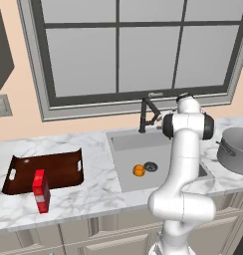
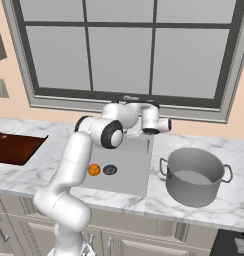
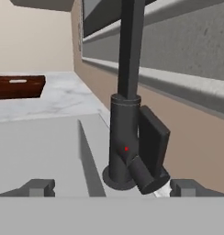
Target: Pick up all produce items and place them in the sink. Turn on the sink faucet to wash them. Then turn the sink off and put them in the tray.
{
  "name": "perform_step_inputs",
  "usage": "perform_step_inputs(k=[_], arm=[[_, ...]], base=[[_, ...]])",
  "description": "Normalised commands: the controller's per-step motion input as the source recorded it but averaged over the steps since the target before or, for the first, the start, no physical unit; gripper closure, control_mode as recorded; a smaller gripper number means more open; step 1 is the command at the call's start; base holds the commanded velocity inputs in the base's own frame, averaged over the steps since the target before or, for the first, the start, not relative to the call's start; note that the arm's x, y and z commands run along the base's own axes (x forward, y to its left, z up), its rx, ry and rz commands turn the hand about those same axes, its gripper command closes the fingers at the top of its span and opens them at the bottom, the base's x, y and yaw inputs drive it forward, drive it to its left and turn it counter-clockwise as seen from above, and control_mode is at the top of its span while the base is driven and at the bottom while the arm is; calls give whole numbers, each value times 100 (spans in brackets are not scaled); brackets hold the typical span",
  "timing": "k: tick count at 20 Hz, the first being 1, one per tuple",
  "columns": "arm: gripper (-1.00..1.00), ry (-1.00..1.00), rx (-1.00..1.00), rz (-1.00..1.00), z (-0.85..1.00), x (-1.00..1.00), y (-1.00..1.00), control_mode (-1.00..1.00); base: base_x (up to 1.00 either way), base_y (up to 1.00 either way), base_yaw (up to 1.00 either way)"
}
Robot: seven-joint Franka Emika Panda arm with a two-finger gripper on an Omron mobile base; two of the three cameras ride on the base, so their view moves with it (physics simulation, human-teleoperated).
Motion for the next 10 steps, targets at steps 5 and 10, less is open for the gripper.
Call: perform_step_inputs(k=[5,10], arm=[[-100,-1,-7,0,50,0,-32,-100],[-100,-2,-6,0,55,-5,-33,-100]], base=[[0,0,0],[0,0,0]])
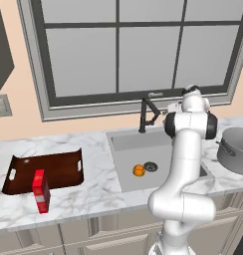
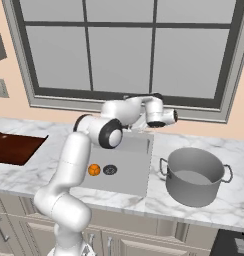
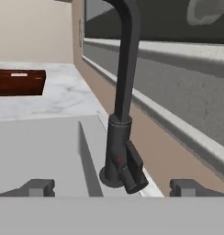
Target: Pick up all produce items and place them in the sink. Turn on the sink faucet to wash them. Then turn the sink off and put them in the tray.
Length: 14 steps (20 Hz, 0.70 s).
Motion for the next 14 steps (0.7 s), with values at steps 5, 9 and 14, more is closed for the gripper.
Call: perform_step_inputs(k=[5,9,14], arm=[[-100,-6,-4,0,42,-53,-11,-100],[-100,-6,-1,0,34,-84,0,-100],[-100,-5,-1,0,34,-82,2,-100]], base=[[0,0,0],[0,0,0],[0,0,0]])
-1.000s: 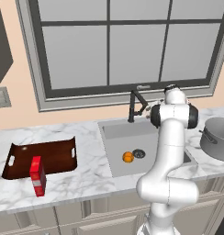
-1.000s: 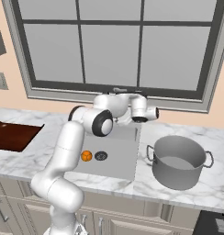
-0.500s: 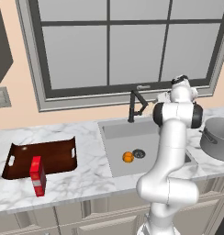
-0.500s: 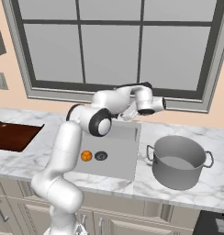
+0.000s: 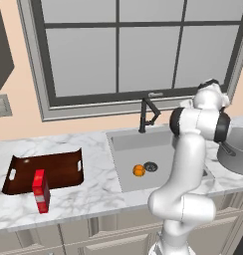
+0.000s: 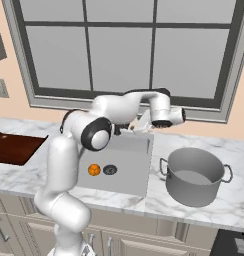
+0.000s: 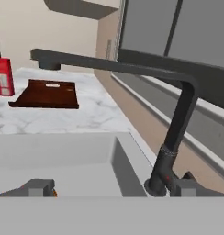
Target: Pick up all produce items and place them in the sink. Turn on the sink faucet to wash them. Then turn the sink off and put them in the tray.
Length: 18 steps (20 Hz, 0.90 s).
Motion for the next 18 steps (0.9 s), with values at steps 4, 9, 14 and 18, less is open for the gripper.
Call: perform_step_inputs(k=[4,9,14,18], arm=[[-100,-6,-2,0,34,-78,10,-100],[-100,-5,-2,0,31,-76,13,-100],[-100,0,-2,0,20,-70,19,-100],[-100,3,-4,-2,12,-49,26,-100]], base=[[0,0,0],[0,0,0],[0,0,0],[0,0,0]])
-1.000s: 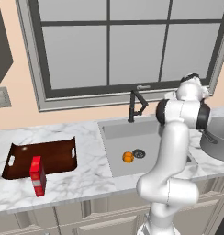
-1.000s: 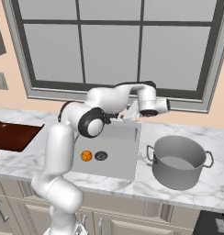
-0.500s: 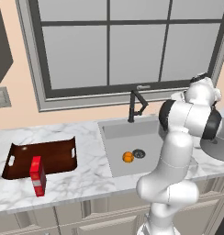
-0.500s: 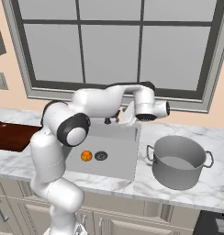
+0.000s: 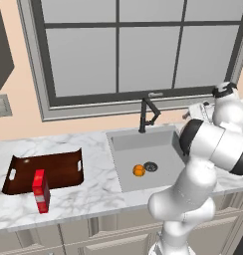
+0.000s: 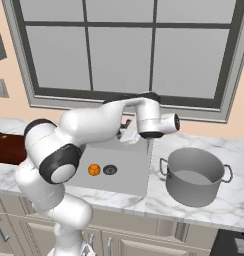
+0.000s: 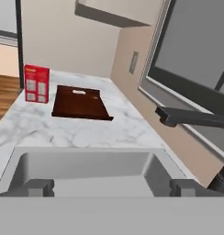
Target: Pick up all produce items and place them in the sink. Turn on the sink faucet to wash them. Then turn the sink off and put them in the tray.
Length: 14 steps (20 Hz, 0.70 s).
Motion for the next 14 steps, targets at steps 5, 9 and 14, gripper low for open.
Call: perform_step_inputs(k=[5,9,14], arm=[[-100,12,-1,-15,1,-30,26,-100],[-100,19,0,-28,0,-21,27,-100],[-100,24,0,-38,0,-9,29,-100]], base=[[0,0,0],[0,0,0],[0,0,0]])
